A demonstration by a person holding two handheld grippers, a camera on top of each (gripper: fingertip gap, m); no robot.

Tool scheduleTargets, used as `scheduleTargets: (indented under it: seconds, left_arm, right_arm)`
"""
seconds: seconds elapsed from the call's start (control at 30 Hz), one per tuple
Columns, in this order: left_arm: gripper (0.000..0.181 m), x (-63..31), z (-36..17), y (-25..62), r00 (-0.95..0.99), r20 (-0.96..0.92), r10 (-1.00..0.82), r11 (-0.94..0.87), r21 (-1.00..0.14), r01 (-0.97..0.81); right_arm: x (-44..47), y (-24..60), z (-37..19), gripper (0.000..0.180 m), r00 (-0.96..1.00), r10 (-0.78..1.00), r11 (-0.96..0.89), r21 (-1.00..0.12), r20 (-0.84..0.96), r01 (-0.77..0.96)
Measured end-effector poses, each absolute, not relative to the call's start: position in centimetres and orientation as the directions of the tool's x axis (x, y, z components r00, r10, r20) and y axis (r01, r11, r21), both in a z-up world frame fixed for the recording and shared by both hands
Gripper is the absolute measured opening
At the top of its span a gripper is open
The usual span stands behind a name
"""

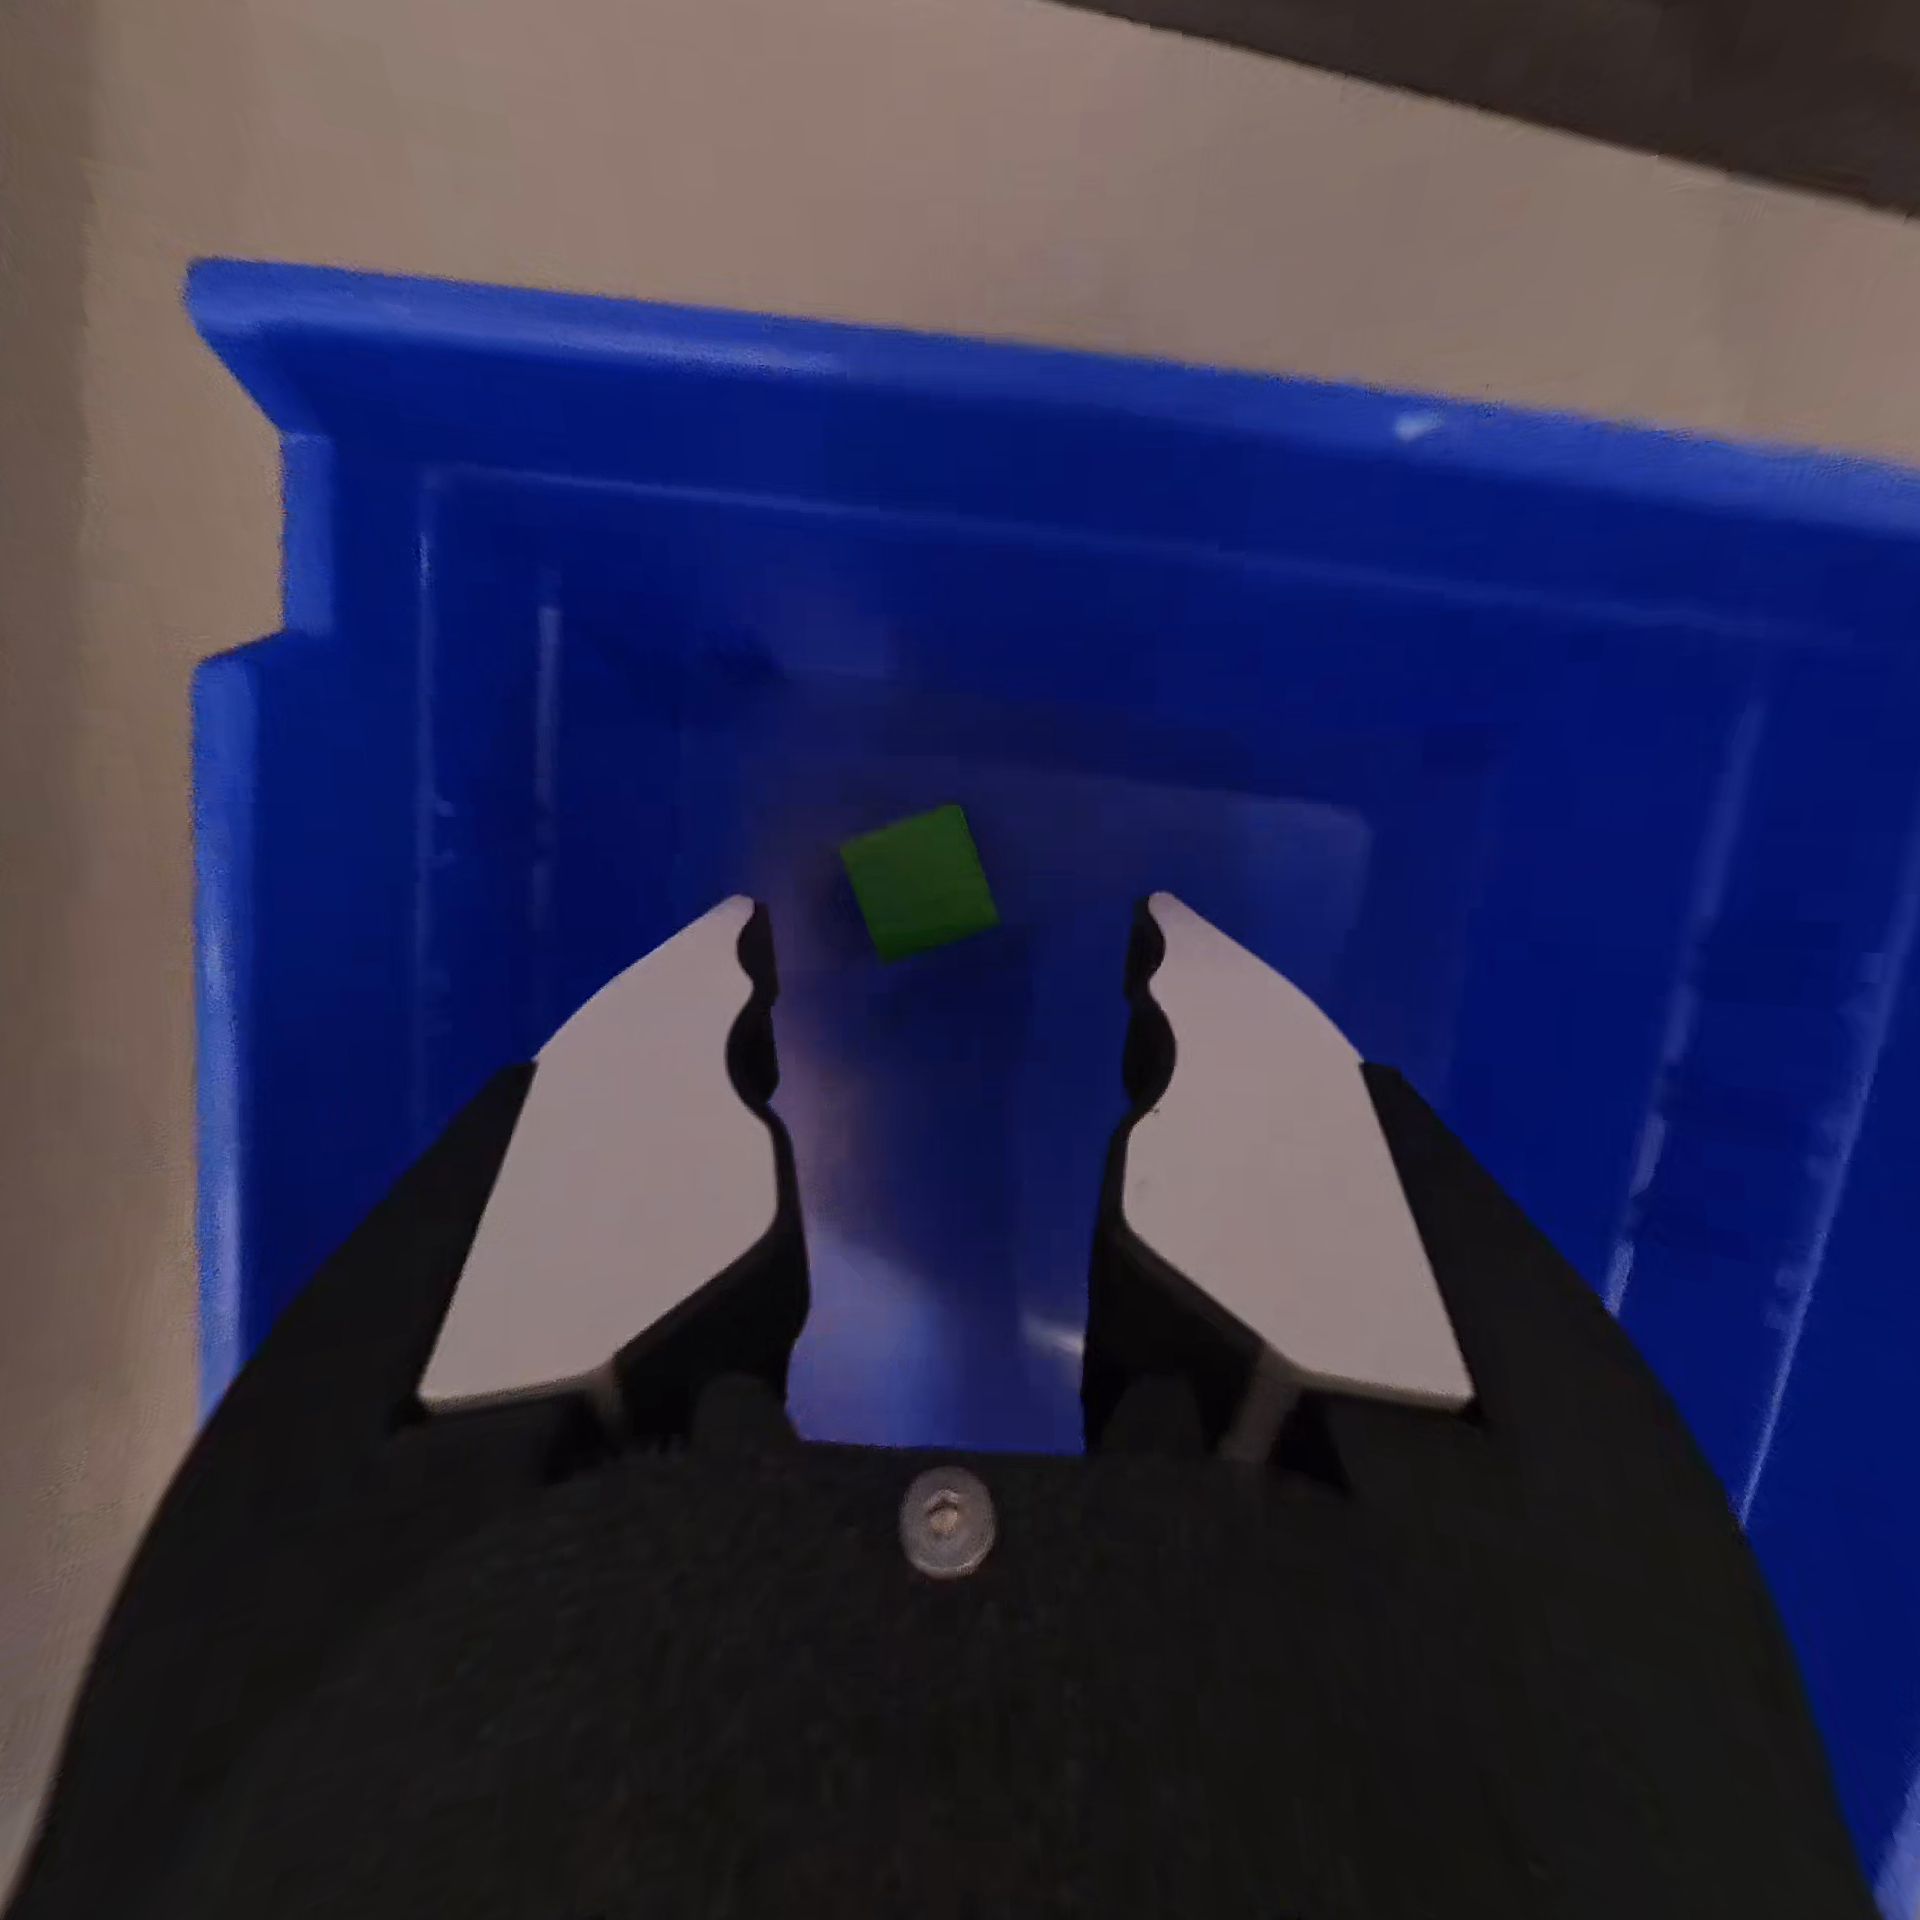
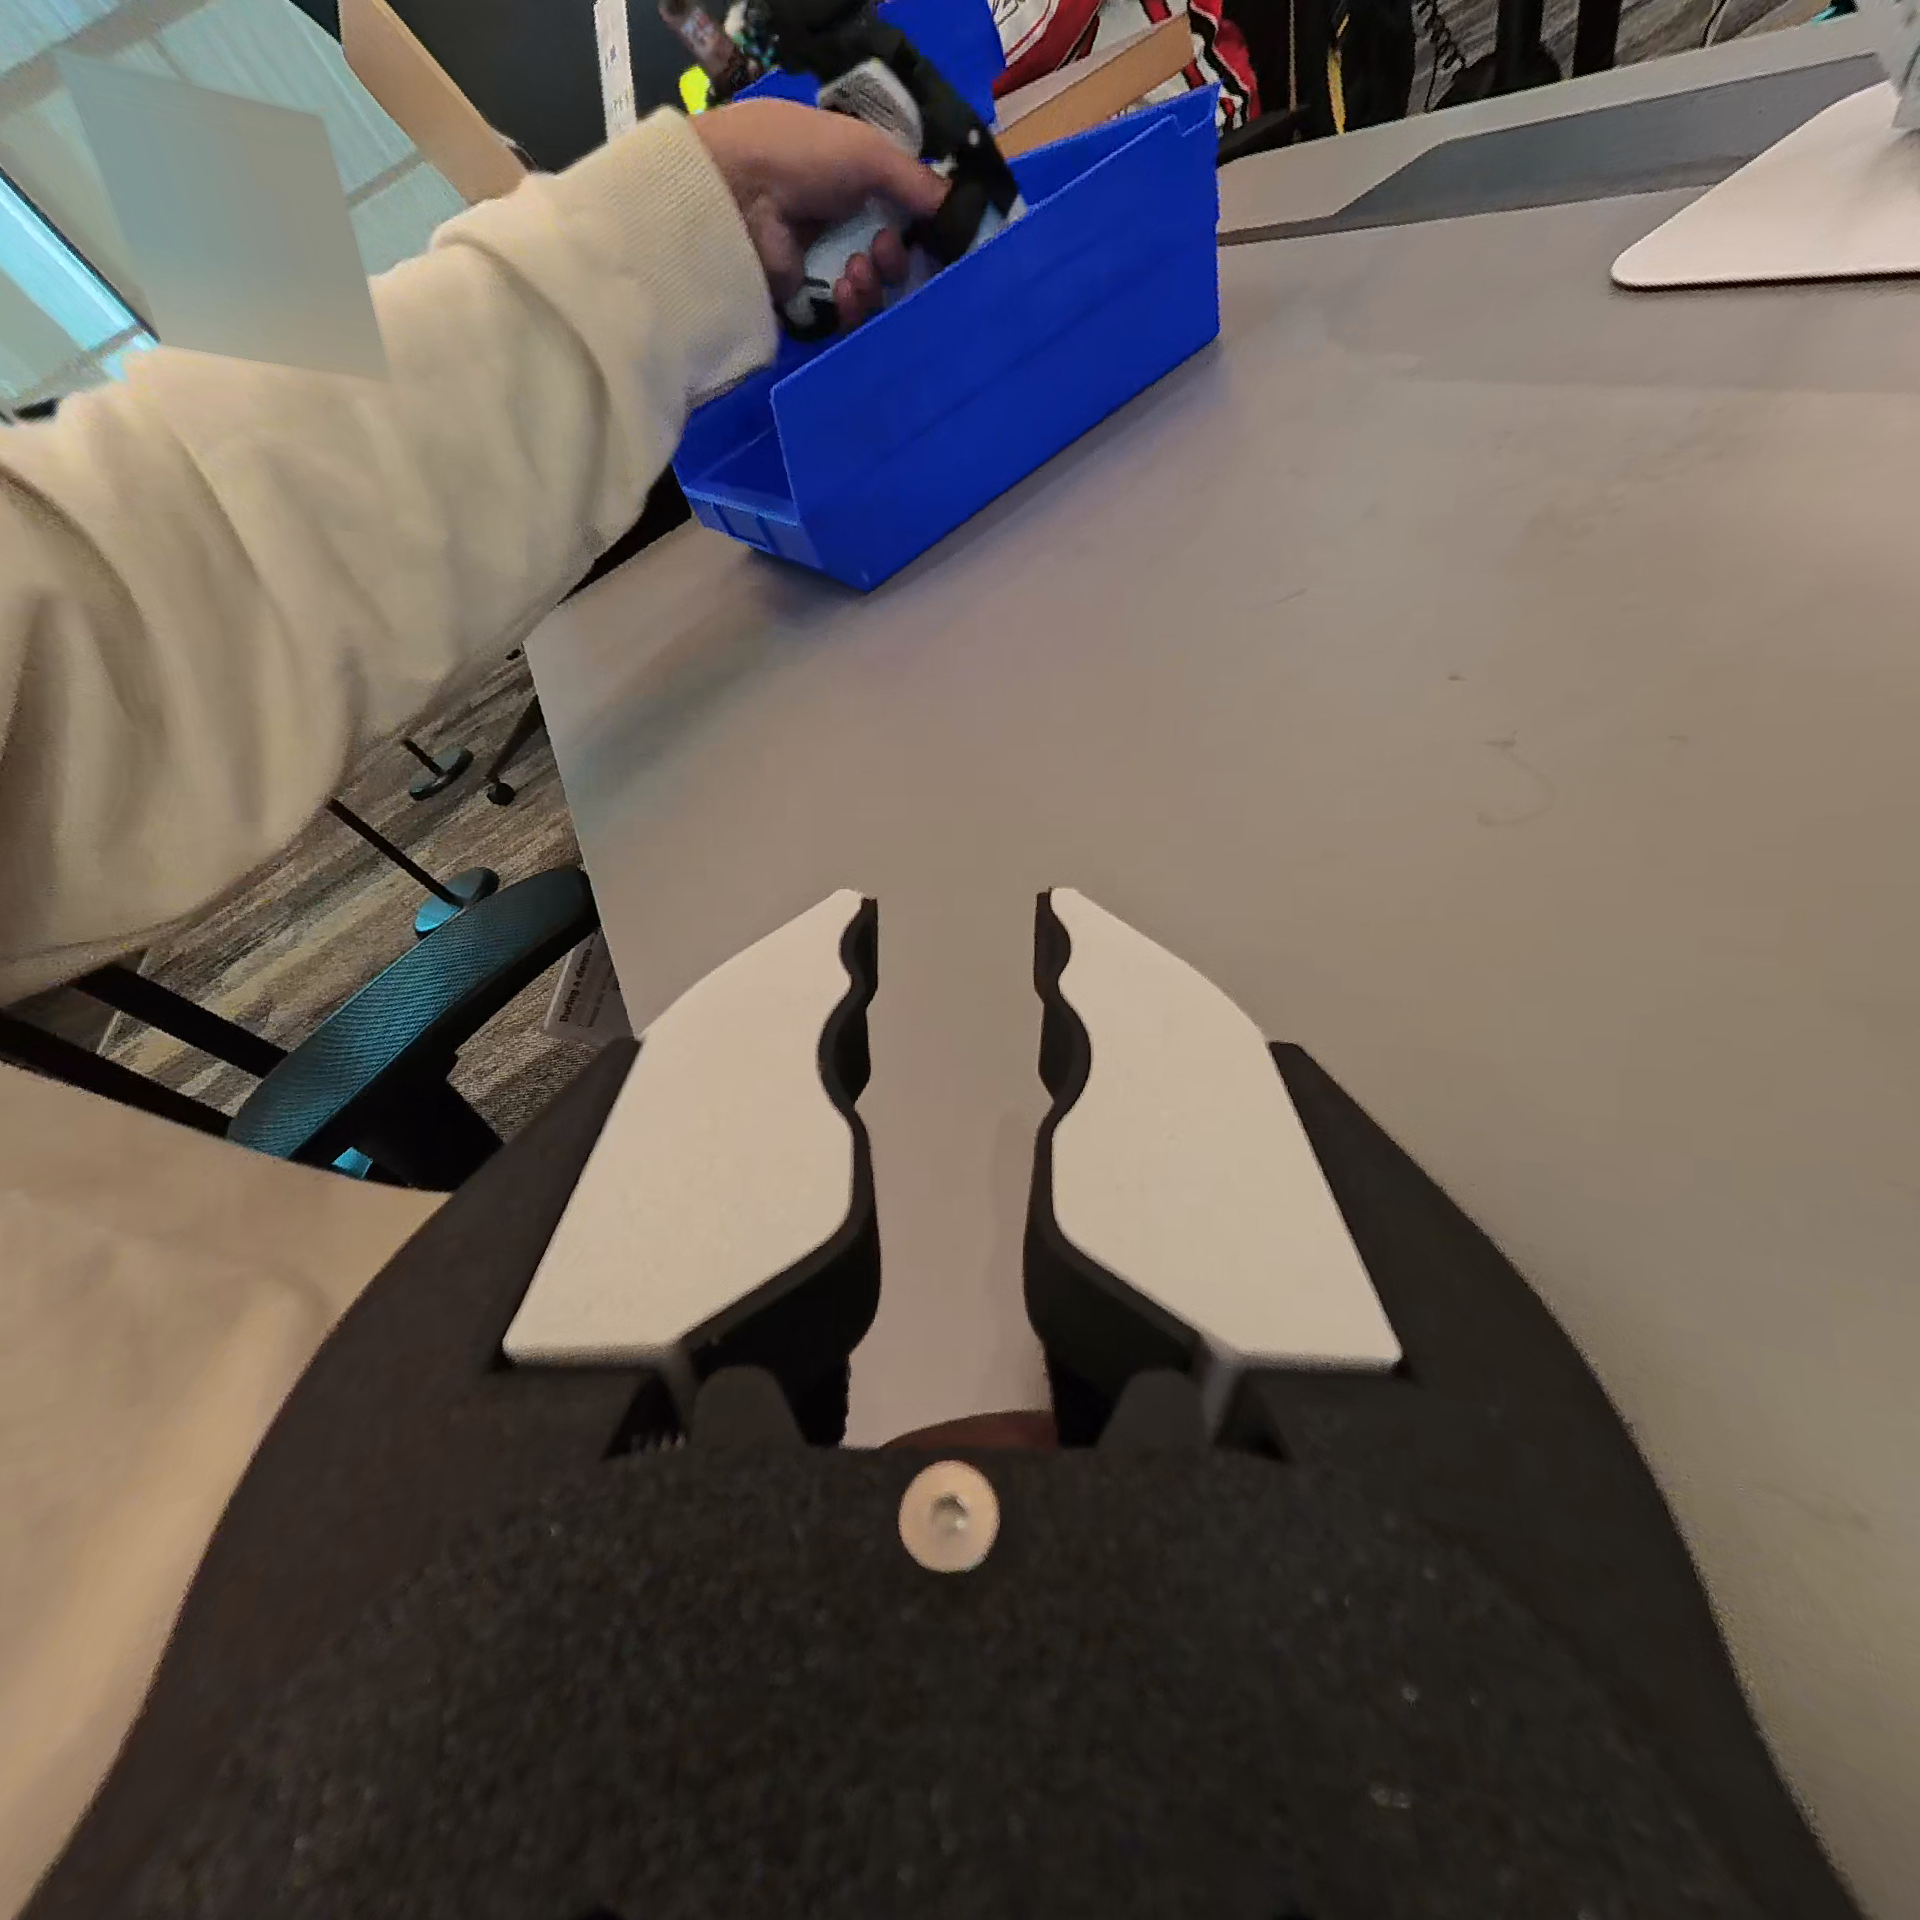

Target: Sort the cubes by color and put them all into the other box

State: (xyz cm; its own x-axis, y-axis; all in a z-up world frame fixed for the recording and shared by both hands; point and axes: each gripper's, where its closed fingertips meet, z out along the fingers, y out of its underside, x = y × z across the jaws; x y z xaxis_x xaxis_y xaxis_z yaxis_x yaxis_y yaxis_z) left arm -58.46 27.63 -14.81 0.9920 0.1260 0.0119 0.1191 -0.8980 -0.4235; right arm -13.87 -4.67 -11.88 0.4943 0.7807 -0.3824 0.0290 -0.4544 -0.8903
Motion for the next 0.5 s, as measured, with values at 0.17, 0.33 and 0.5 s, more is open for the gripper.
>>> scheduleTargets:
  seconds: [0.17,0.33,0.5]
  left_arm:
    - [0.062,-59.1,-18.1,27.9,0.947,0.097,0.306,-0.899,-0.296,0.321]
    - [0.029,-60.5,-18.2,28.2,0.933,0.017,0.36,-0.89,-0.295,0.349]
    - [0.029,-59.7,-17.4,27.4,0.959,0.017,0.282,-0.918,-0.285,0.275]
  right_arm:
    - [-13.4,-4.6,-11.8,0.029,0.501,0.776,-0.454,-0.891,-0.383,0.021]
    - [-12.9,-4.6,-11.5,0.028,0.502,0.777,-0.449,-0.893,-0.379,0.022]
    - [-12.7,-4.7,-11.2,0.028,0.507,0.79,-0.423,-0.905,-0.346,0.04]
